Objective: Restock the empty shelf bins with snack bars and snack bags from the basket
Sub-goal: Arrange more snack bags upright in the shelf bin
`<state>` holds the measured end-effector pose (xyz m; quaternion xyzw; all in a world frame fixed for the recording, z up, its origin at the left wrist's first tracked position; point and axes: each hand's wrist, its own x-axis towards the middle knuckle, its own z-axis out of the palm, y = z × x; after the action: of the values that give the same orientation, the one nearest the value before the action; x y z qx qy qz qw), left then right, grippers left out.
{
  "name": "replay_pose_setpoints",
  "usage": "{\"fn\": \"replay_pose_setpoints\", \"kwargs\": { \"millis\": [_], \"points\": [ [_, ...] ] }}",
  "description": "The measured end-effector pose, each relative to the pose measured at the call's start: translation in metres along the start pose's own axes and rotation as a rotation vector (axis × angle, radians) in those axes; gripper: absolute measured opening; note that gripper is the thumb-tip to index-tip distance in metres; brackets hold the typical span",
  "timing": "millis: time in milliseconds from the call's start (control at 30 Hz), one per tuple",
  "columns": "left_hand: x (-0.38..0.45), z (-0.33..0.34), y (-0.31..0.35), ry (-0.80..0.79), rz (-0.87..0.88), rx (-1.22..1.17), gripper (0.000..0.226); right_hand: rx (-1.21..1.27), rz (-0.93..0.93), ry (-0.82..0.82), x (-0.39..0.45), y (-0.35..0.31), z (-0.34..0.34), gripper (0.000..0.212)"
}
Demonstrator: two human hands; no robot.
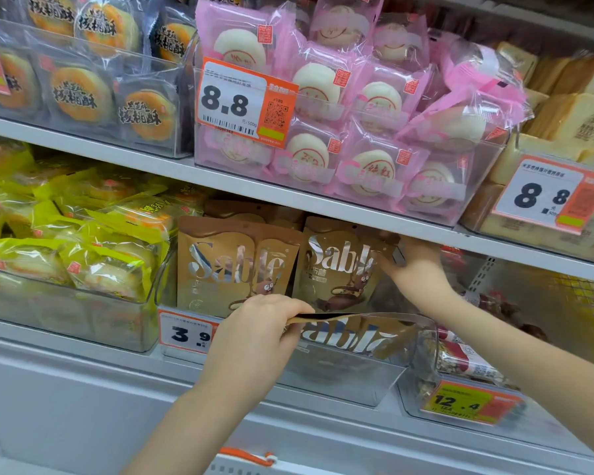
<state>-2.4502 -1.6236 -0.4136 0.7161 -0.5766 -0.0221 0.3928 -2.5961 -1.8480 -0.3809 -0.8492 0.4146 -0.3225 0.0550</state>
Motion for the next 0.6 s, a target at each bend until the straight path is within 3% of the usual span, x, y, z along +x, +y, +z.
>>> {"fn": "replay_pose_setpoints", "kwargs": {
  "millis": [67,133,233,400,600],
  "points": [
    [-0.002,0.003,0.001,0.097,-0.013,-0.03,0.028,0.25,-0.04,-0.067,-0.023,-0.004,-0.019,0.016],
    [-0.003,0.005,0.003,0.211,-0.03,-0.041,0.021,0.461,-0.056,-0.392,-0.039,-0.009,-0.038,0.021],
    [-0.003,0.008,0.005,0.25,-0.053,-0.011,0.028,0.364,-0.175,-0.741,-0.043,-0.005,-0.053,0.029],
    [-0.001,0.01,0.004,0.249,-0.029,-0.029,0.041,0.426,-0.155,-0.895,-0.032,-0.007,-0.06,0.074],
    [-0.001,0.008,0.006,0.246,-0.112,-0.158,0.043,0.489,-0.105,-0.916,-0.027,-0.017,-0.063,0.043]
  ]
}}
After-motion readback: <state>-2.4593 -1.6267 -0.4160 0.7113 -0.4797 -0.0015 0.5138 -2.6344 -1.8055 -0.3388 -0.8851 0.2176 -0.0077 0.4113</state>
